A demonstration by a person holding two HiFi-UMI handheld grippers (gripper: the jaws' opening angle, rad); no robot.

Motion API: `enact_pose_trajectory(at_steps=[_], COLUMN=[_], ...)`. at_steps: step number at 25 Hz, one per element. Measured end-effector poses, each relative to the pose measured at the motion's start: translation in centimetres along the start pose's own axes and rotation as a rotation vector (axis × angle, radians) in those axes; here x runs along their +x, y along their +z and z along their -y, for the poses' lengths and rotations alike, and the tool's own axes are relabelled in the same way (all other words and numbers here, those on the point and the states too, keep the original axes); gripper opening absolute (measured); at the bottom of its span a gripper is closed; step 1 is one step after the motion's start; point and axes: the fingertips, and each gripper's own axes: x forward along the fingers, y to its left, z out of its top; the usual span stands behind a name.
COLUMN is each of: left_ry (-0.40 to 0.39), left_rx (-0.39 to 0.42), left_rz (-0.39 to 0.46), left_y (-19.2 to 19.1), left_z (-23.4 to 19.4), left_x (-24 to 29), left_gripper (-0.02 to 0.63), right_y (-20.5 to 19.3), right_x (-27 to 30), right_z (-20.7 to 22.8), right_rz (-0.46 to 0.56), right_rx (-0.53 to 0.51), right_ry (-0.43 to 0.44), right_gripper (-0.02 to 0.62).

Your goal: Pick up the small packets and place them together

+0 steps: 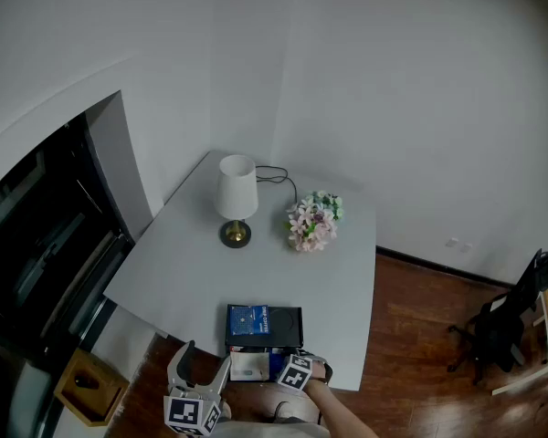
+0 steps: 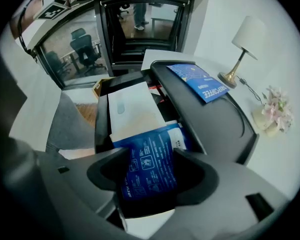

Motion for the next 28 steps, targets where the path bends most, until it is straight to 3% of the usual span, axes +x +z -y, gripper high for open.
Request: enact_pose_trajectory(at_steps=[10, 19, 24, 28], left_ry=[0.002, 0.018, 0.017, 0.008], left_rx=[-0.02, -0.022, -0.02, 0.004], left_rz=[0.008, 0.002, -0.004, -0.004], left_y=[-0.3, -0.5, -0.7, -0.3], left_z=[-0.1, -0.8, -0.9, -0.4], left_x=[0.1, 0.0, 0.3, 0.6], left_gripper=[0.336, 0.336, 0.336, 0.336], right_y=[0.2, 2.4, 4.9, 6.8], right_x=[-2.1, -9.6, -12.0, -10.4], right_z=[-0.3, -0.2, 4.2, 8.4], right_rz=[0.032, 0.285, 0.36, 0.317], right_rx=[0.079, 0.096, 0.038, -0.033], right_ry=[0.013, -0.059, -0.117, -0.117], right_gripper=[0.209, 0.204, 0.204, 0.204])
